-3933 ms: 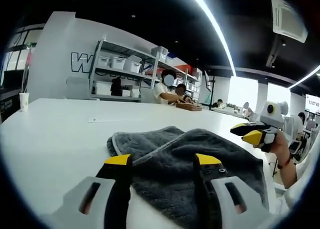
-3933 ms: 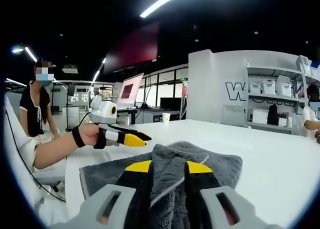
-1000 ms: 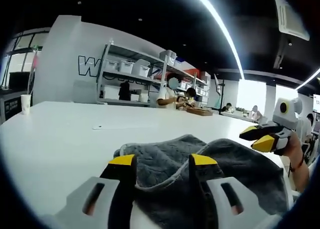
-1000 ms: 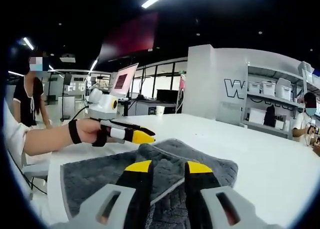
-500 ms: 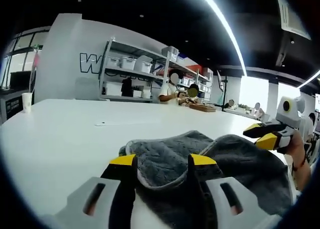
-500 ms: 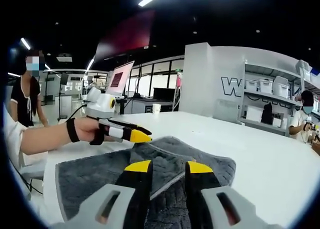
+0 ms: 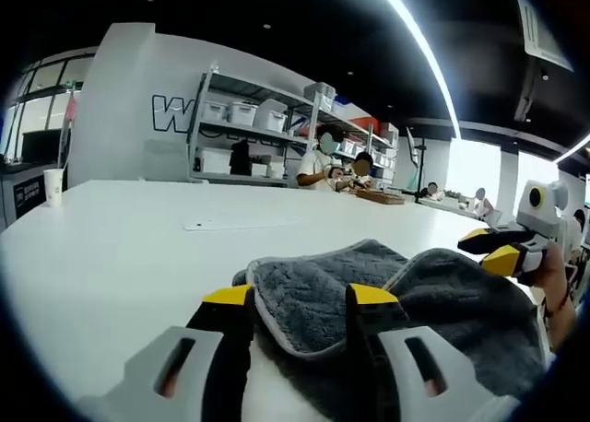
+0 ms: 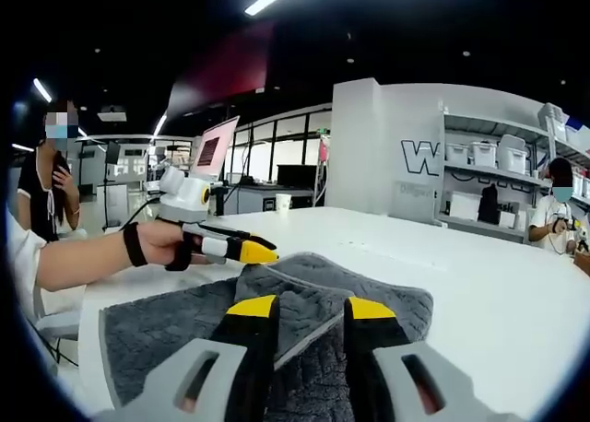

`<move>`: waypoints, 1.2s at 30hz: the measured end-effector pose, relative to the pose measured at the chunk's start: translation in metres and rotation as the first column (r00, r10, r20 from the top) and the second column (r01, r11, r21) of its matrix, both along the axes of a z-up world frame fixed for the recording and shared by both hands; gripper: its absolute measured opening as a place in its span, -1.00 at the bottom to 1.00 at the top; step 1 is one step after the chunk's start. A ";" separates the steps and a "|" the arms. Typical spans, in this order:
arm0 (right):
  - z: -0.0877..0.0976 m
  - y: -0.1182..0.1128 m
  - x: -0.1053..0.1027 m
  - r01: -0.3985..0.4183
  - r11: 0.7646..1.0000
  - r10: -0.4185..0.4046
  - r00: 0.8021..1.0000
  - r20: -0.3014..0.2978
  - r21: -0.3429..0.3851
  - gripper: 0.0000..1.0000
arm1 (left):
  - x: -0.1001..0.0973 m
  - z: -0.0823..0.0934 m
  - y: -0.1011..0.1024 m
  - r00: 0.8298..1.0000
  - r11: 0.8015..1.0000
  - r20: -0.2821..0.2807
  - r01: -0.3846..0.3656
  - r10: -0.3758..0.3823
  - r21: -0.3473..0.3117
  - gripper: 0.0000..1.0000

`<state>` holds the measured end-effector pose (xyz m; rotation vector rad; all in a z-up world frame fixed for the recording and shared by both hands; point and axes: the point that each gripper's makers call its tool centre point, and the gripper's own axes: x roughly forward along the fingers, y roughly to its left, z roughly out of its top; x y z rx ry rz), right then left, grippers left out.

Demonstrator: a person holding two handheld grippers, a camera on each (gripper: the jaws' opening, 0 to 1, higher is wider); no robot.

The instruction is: Open the folded towel by lifting each exposed corner and separating the folded layers until the towel lies flat within the target outline without major curled edges

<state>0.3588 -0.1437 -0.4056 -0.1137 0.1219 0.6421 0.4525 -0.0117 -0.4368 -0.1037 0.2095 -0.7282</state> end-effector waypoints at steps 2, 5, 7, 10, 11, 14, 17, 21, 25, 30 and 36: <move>0.000 0.000 0.000 0.000 1.000 0.000 1.000 -0.002 0.004 -0.53 | 0.002 0.000 0.001 1.000 1.000 -0.003 -0.004 0.004 -0.001 -0.24; 0.001 0.002 -0.001 -0.006 1.000 0.006 1.000 -0.002 0.012 -0.53 | 0.002 -0.001 0.000 1.000 1.000 -0.005 -0.003 0.003 0.001 -0.25; 0.002 0.003 0.000 -0.004 1.000 0.005 1.000 -0.004 0.023 -0.52 | 0.003 -0.002 0.000 1.000 1.000 -0.006 -0.001 0.001 0.002 -0.26; 0.000 0.002 0.002 0.003 1.000 -0.003 1.000 -0.011 0.025 -0.50 | 0.005 -0.002 -0.001 1.000 1.000 -0.011 -0.003 0.003 -0.006 -0.27; 0.000 0.001 0.002 0.009 1.000 -0.009 1.000 -0.013 0.028 -0.48 | 0.005 -0.003 -0.002 1.000 1.000 -0.011 -0.002 0.002 -0.006 -0.27; 0.000 0.000 0.004 0.012 0.999 -0.012 1.000 -0.016 0.036 -0.49 | 0.007 -0.002 -0.004 1.000 1.000 -0.011 0.003 -0.003 -0.009 -0.27; -0.001 -0.001 0.007 0.012 0.999 -0.011 1.000 -0.027 0.048 -0.50 | 0.011 -0.002 -0.006 1.000 1.000 -0.011 0.007 -0.007 -0.001 -0.27; -0.003 -0.002 0.010 0.026 0.999 -0.024 0.999 -0.037 0.045 -0.50 | 0.015 -0.001 -0.005 1.000 1.000 -0.013 0.003 -0.003 -0.002 -0.27; -0.003 -0.004 0.012 0.028 0.998 -0.026 0.999 -0.040 0.056 -0.50 | 0.019 0.001 -0.008 1.000 1.000 -0.007 0.007 -0.007 0.004 -0.28; -0.004 -0.005 0.013 0.033 0.998 -0.030 0.999 -0.045 0.058 -0.49 | 0.026 0.003 -0.010 1.000 1.000 -0.011 0.011 -0.011 0.012 -0.28; -0.004 -0.005 0.015 0.037 0.998 -0.035 0.998 -0.044 0.055 -0.53 | 0.036 0.005 -0.009 1.000 1.000 -0.010 0.005 -0.005 0.022 -0.28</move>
